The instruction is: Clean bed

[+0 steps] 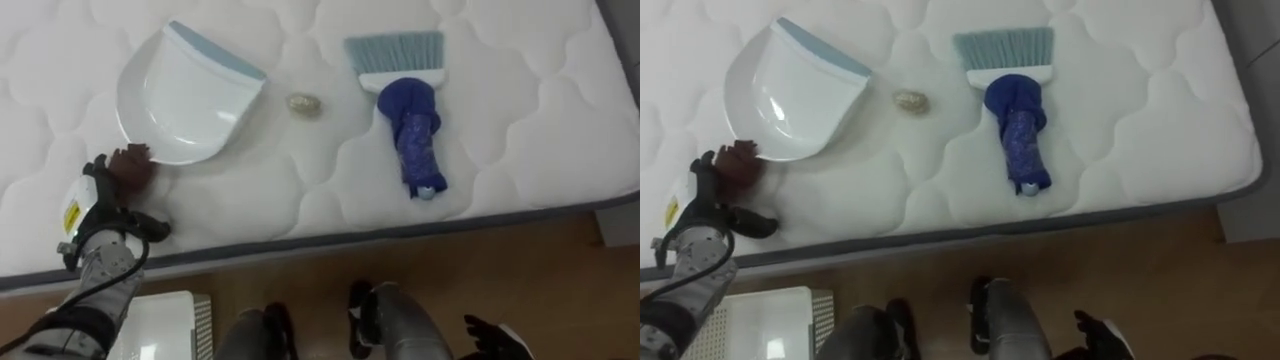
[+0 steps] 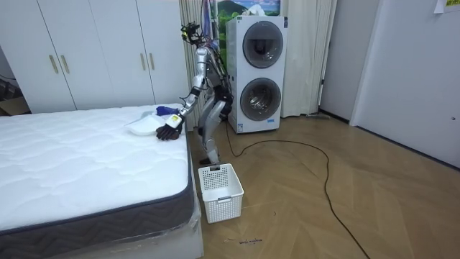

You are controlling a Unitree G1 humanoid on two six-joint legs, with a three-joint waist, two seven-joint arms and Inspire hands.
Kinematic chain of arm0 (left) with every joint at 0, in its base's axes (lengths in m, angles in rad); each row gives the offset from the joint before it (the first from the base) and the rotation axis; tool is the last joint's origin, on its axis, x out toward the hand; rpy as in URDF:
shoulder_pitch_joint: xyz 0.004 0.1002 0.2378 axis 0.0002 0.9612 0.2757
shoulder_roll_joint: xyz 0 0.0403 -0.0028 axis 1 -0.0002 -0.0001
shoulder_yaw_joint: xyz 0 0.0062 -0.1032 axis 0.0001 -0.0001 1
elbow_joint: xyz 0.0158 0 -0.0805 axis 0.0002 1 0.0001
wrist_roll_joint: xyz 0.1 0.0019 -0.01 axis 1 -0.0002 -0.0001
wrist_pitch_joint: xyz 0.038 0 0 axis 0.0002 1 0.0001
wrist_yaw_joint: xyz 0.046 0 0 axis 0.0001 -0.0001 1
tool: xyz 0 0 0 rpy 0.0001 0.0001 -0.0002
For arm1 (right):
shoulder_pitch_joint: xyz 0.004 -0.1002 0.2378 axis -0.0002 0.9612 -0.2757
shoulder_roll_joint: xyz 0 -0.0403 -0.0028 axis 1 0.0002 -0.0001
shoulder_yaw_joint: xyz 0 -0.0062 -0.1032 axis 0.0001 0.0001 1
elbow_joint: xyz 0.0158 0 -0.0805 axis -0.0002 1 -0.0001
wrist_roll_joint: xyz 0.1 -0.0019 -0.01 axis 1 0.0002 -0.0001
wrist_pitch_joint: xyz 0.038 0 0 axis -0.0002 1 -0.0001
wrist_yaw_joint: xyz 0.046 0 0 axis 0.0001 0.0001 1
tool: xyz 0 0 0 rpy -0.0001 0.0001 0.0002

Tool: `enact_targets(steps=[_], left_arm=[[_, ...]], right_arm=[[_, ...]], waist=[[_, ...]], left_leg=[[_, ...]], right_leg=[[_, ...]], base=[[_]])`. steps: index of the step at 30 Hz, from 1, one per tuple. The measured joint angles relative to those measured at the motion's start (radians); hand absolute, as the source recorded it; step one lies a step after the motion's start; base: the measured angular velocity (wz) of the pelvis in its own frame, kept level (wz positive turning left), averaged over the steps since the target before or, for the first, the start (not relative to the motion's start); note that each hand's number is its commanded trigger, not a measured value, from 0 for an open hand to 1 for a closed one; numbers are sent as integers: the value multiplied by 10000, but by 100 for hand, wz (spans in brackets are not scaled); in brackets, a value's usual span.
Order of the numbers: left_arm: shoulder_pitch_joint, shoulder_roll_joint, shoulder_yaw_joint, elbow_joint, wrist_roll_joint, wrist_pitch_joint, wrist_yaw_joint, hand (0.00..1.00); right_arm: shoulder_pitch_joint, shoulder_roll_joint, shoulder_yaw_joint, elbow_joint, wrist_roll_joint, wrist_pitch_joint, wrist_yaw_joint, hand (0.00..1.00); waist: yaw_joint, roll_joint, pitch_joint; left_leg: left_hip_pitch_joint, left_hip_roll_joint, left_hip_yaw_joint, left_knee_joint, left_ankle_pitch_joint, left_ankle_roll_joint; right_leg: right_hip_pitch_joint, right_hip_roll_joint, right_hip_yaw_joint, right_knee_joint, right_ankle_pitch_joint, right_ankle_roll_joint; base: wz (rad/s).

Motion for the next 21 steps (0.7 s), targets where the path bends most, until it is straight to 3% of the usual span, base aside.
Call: enact_targets(steps=[5,6,8,15,21], left_arm=[[-86,200,-2,-3,-76,-11,29,0],[-92,203,-15,-3,-106,-19,29,22],[-122,222,-48,-4,-193,-42,33,100],[-151,297,-278,28,-213,2,20,100],[-247,597,-300,160,-238,68,98,100]], right_arm=[[108,3,1,-185,-252,119,27,0],[108,1,-2,-196,-341,195,31,0],[115,0,5,-206,-386,217,35,0],[163,-28,97,-217,-415,423,264,0],[168,-108,185,-302,-431,506,459,0]], waist=[[-116,20,-7],[-116,32,-14],[-122,52,-18],[-151,82,-19],[-281,79,-18]], left_leg=[[-483,20,-36,537,-185,27],[-527,20,-31,593,-199,38],[-634,42,-25,688,-208,54],[-891,30,57,900,-217,76],[-965,38,51,892,-209,61]], right_leg=[[-467,-6,81,452,-75,21],[-521,-3,106,489,-79,40],[-627,12,125,542,-73,83],[-999,18,315,831,-110,77],[-1096,31,311,849,-65,-4]], base=[[-3],[-5],[-5],[-2],[-1]])
